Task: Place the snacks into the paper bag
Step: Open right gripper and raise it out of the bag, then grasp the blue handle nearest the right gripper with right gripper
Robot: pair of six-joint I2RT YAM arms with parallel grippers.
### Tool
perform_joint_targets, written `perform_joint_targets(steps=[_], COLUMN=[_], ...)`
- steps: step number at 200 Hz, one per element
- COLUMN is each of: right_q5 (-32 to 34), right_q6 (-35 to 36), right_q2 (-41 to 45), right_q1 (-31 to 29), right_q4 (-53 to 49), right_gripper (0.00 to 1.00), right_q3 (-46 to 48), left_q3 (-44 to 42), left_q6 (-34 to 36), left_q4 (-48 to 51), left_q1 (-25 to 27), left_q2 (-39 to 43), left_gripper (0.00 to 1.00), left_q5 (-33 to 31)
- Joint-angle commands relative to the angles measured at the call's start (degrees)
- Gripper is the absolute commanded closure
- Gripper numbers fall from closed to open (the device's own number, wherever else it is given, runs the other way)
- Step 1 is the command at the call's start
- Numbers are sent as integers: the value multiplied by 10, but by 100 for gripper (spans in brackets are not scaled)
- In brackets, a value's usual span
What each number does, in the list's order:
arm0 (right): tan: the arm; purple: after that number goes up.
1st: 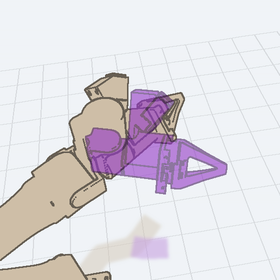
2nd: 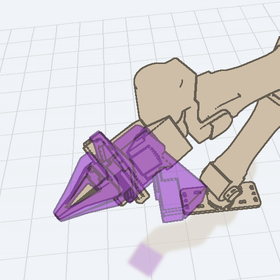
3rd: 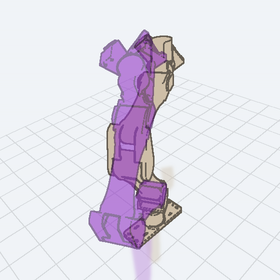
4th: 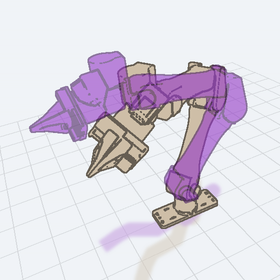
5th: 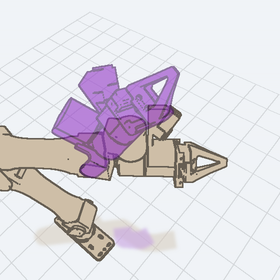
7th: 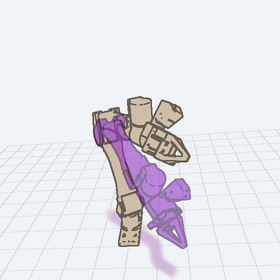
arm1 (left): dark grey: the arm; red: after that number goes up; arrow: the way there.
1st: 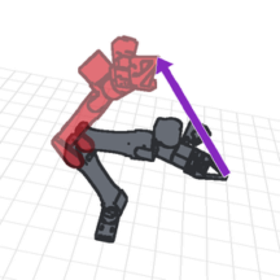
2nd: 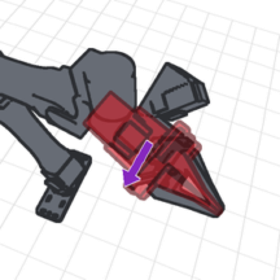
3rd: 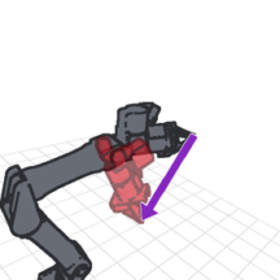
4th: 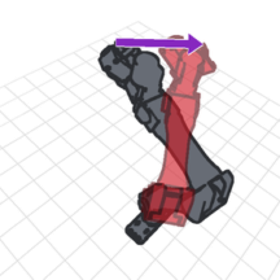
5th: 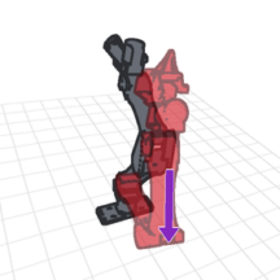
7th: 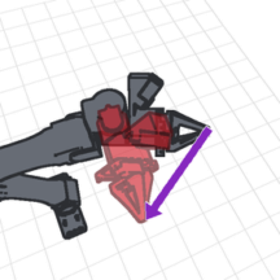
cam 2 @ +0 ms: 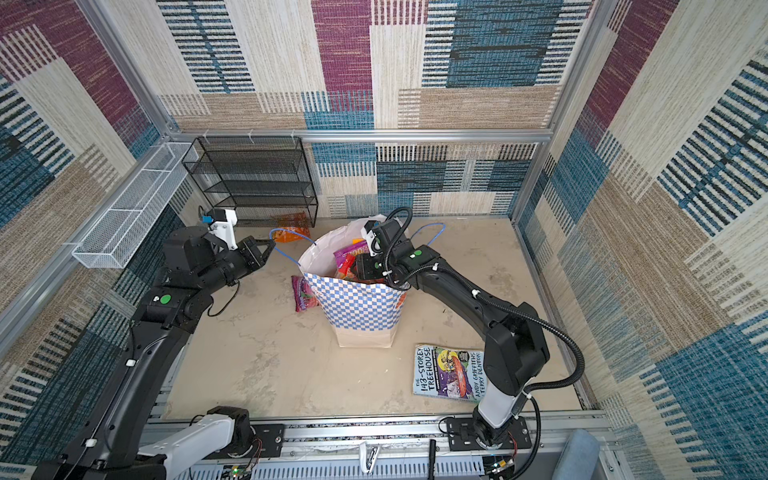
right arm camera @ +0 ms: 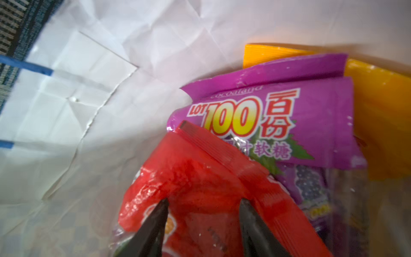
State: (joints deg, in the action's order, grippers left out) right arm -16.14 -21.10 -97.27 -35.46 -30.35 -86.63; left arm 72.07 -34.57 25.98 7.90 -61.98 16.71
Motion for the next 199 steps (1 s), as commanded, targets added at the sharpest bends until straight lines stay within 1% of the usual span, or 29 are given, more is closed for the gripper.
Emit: perform_joint_targets(steps=[1,16,28,42,58,64,71,86,103,114,124,137,151,189,199], right_q5=[-62,-64,-60,-56,-56,-46,-22,50,144,176,189,183,161,65,34], right_q6=[9,16,22,31,35,33,28,20,14,9,2,-9,-20,-45,-51], right_q2=[16,39,50,64,95,110,126,164,225,257,279,304,315,305,305], right_q1=[0,0,3,10,28,37,49,72,88,104,125,157,188,201,201], right_q4=[28,27,10,-16,-20,-22,-33,-55,-41,-37,-41,-36,-33,-3,16], right_gripper=[37,29,24,15,6,4,1,0,0,0,0,0,0,0,3], right_q3=[-29,-47,-90,-128,-143,-144,-148,-144,-93,-65,-42,-8,18,70,84], left_q3=[1,1,1,1,2,1,1,1,1,1,-1,-1,0,0,-1], left_q6=[-5,-5,-5,-4,-6,-5,-6,-7,-8,-9,-9,-10,-10,-9,-9], left_q4=[-65,-64,-65,-65,-65,-65,-65,-66,-67,-67,-67,-68,-68,-68,-68], left_q1=[-3,-3,-3,-3,-4,-4,-4,-4,-4,-4,-4,-4,-4,-4,-4], left_q2=[5,4,5,5,5,6,6,6,6,5,5,5,4,4,4], left_gripper=[100,100,100,100,100,100,100,100,100,100,100,100,100,100,100], left_q5=[-13,-13,-12,-12,-12,-12,-12,-10,-8,-7,-6,-6,-4,-6,-6])
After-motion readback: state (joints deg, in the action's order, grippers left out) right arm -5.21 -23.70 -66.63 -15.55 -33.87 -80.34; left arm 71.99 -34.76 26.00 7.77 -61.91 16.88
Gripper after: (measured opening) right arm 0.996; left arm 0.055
